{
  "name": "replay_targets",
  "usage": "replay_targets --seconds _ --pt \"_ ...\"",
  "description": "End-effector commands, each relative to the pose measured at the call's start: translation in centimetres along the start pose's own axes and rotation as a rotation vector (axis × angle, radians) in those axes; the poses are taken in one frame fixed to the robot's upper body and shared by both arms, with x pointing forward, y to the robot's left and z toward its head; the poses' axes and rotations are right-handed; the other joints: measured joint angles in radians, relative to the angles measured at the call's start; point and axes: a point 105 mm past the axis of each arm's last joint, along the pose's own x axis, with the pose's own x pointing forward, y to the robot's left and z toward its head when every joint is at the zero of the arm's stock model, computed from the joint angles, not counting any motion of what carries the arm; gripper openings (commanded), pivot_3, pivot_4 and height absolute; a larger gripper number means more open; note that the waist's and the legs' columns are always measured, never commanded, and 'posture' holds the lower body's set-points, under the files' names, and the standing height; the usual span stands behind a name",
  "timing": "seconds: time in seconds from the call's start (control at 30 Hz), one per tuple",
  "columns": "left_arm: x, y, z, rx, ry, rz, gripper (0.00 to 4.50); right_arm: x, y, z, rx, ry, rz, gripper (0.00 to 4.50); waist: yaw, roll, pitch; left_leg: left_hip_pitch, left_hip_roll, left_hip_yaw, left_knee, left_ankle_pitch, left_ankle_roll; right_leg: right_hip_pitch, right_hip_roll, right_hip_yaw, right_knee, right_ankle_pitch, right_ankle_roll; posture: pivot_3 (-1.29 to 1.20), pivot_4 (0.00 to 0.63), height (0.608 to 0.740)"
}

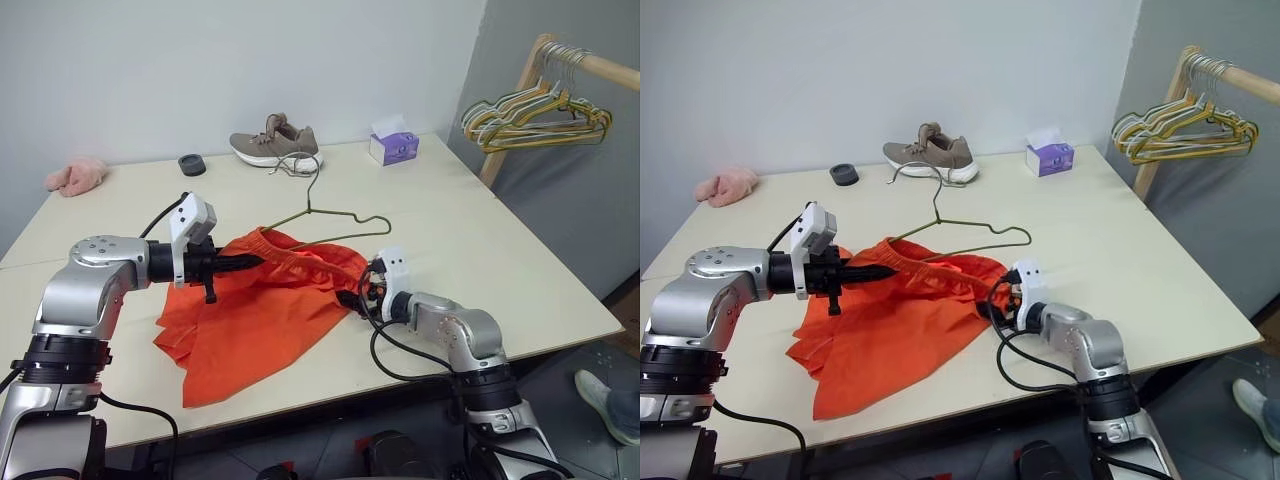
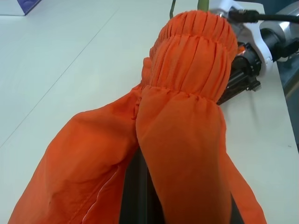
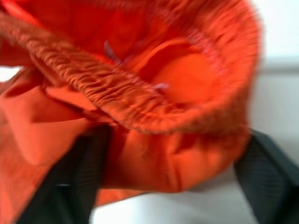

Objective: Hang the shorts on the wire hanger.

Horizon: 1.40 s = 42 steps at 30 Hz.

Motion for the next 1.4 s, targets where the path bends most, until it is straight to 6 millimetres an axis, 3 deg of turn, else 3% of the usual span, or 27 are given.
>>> replay_targets --seconds 0.03,0.27,0.53,0.7,1.03,1.4 --pt "-0.5 -0.4 1.8 0.05 -0.05 -0.002 0.0 -0.3 0.0 2.1 -0.085 -0.081 -0.01 2.53 0.0 0.0 0.0 0.0 0.0 0.0 0.0 0.0 0.0 0.0 0.0 0.0 0.0 0.0 0.0 -0.23 0.0 0.74" --pt "-0.9 -1.2 1.6 0.007 -0.051 -0.035 0.0 -1.7 -2.9 3.6 -0.148 -0.15 -0.113 0.01 -0.001 0.0 0.0 0.0 0.0 0.0 0.0 0.0 0.0 0.0 0.0 0.0 0.0 0.0 0.0 -0.23 0.0 0.74" --pt "-2.7 -2.6 2.3 -0.088 -0.073 -0.091 0.0 -6.2 -8.0 5.3 -0.12 -0.189 -0.228 0.01 0.0 0.0 0.0 0.0 0.0 0.0 0.0 0.0 0.0 0.0 0.0 0.0 0.0 0.0 0.0 -0.23 0.0 0.74" --pt "-3.2 -3.0 1.6 -0.08 -0.013 -0.113 0.0 -7.7 -9.3 6.1 -0.113 -0.21 -0.269 0.01 -0.002 0.0 0.0 0.0 0.0 0.0 0.0 0.0 0.0 0.0 0.0 0.0 0.0 0.0 0.0 -0.23 0.0 0.74" --pt "-3.3 -1.0 0.3 -0.061 0.049 -0.04 0.0 -8.6 -7.5 6.5 -0.212 -0.201 -0.235 0.01 0.001 0.001 0.001 0.0 0.0 0.001 0.0 0.0 0.0 0.0 0.0 0.0 -0.001 0.0 0.0 -0.25 0.0 0.74" --pt "-3.2 -1.3 -0.5 -0.055 0.084 -0.07 0.0 -8.7 -6.3 5.6 -0.284 -0.161 -0.208 0.01 -0.002 0.001 0.001 -0.001 0.0 0.001 0.0 0.0 0.0 0.0 0.0 0.0 -0.001 0.0 0.0 -0.26 0.0 0.74"
